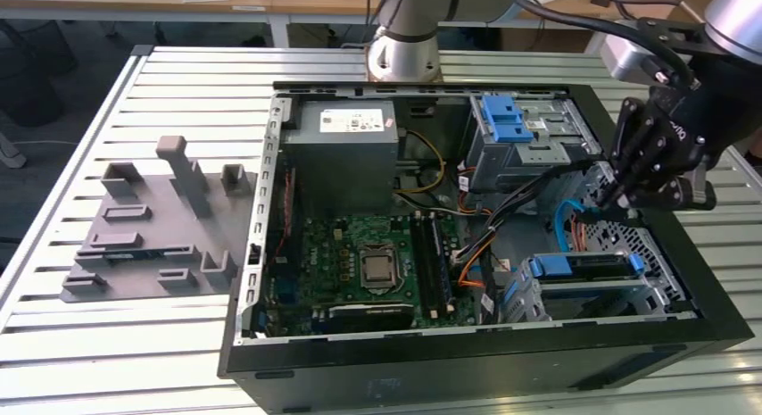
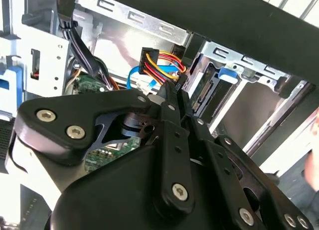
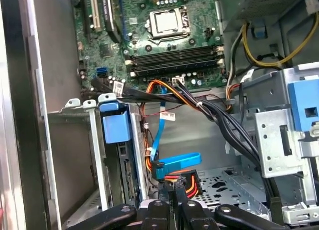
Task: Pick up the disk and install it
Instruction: 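Insert the first disk wire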
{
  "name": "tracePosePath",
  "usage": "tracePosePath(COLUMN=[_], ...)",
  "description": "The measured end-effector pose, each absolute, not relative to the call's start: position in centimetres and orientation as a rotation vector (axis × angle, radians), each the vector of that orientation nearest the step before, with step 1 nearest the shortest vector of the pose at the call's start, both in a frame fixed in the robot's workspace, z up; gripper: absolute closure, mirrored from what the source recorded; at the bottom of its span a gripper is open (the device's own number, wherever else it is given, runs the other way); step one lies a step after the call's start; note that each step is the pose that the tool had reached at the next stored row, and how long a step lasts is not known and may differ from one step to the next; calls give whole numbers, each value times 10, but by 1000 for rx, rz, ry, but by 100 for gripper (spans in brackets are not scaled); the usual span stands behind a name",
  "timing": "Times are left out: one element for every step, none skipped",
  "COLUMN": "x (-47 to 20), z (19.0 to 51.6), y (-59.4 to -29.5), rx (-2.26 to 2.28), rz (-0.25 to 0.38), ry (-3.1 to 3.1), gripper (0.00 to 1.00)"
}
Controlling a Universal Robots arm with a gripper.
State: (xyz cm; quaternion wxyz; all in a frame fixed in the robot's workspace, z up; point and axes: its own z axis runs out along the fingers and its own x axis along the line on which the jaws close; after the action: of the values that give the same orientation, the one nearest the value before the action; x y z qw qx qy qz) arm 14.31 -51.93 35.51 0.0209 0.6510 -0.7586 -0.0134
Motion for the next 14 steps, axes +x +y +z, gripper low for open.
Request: tracePosePath(x=[143, 143, 143, 143, 143, 143, 143, 143, 143, 143, 143, 143, 143, 143], z=[355, 355, 355, 355, 355, 355, 355, 355, 355, 354, 354, 354, 354, 354], y=[-520, -520, -521, -522, -524, -525, -527, -529, -530, -532, -534, -535, -536, -536], rx=[2028, 2036, 2041, 2043, 2044, 2046, 2046, 2047, 2047, 2047, 2048, 2049, 2050, 2055], rz=[-40, -38, -36, -36, -36, -36, -36, -36, -36, -36, -36, -37, -37, -36], ry=[-2346, -2341, -2337, -2336, -2335, -2334, -2333, -2333, -2333, -2332, -2332, -2332, -2331, -2329], gripper=[84, 84, 84, 84, 84, 84, 84, 84, 84, 84, 84, 84, 84, 84])
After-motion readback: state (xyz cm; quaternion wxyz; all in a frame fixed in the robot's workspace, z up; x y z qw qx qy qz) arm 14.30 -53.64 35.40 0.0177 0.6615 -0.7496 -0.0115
